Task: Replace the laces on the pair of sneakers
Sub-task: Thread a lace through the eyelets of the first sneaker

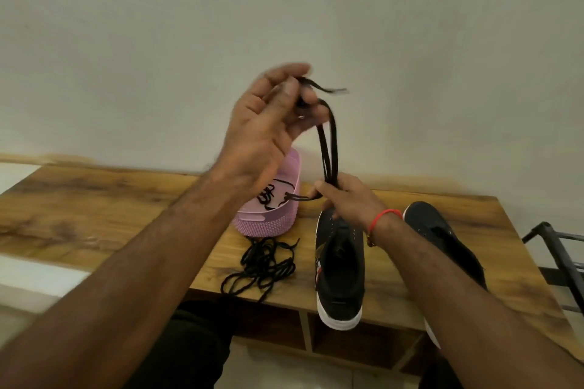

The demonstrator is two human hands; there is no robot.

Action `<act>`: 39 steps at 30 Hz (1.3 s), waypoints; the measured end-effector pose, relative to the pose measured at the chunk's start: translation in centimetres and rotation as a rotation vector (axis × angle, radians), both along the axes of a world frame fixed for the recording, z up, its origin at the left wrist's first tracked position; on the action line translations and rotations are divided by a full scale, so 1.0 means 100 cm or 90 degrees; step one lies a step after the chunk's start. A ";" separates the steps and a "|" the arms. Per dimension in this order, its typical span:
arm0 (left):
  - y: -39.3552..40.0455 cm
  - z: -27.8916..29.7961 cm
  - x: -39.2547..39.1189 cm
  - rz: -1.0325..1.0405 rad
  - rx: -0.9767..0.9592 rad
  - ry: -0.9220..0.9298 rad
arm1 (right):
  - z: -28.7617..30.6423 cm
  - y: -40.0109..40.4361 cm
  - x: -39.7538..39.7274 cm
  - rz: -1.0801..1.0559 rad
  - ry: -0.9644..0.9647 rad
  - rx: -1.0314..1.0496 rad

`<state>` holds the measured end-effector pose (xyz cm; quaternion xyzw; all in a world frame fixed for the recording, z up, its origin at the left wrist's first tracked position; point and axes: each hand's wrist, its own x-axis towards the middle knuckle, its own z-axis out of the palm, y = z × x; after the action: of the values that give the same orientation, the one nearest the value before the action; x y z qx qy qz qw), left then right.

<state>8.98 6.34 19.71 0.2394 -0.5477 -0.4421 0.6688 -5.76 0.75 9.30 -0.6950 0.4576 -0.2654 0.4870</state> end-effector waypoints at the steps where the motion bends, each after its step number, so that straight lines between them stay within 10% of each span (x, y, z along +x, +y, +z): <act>1: 0.000 0.003 0.006 0.025 -0.001 0.058 | 0.001 -0.002 -0.002 -0.024 -0.028 0.017; 7: 0.004 -0.046 0.031 0.275 0.266 0.228 | 0.028 -0.018 -0.025 -0.215 -0.454 0.103; 13: 0.017 -0.134 -0.007 0.227 0.355 -0.201 | 0.036 -0.009 -0.035 -0.108 -0.726 0.342; 21: -0.004 -0.157 -0.032 0.264 0.245 -0.603 | 0.032 -0.024 -0.070 -0.121 -0.877 0.295; 29: 0.006 -0.121 -0.030 0.393 -0.177 -0.410 | 0.017 -0.047 -0.089 -0.272 -0.835 0.250; 39: -0.010 -0.134 -0.015 0.308 0.183 -0.424 | 0.012 -0.039 -0.080 -0.164 -0.675 0.226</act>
<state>7.51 5.31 6.34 0.5815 -0.5944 -0.2430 0.4996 -13.77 -3.20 10.46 -0.3134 0.2694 -0.5539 0.7227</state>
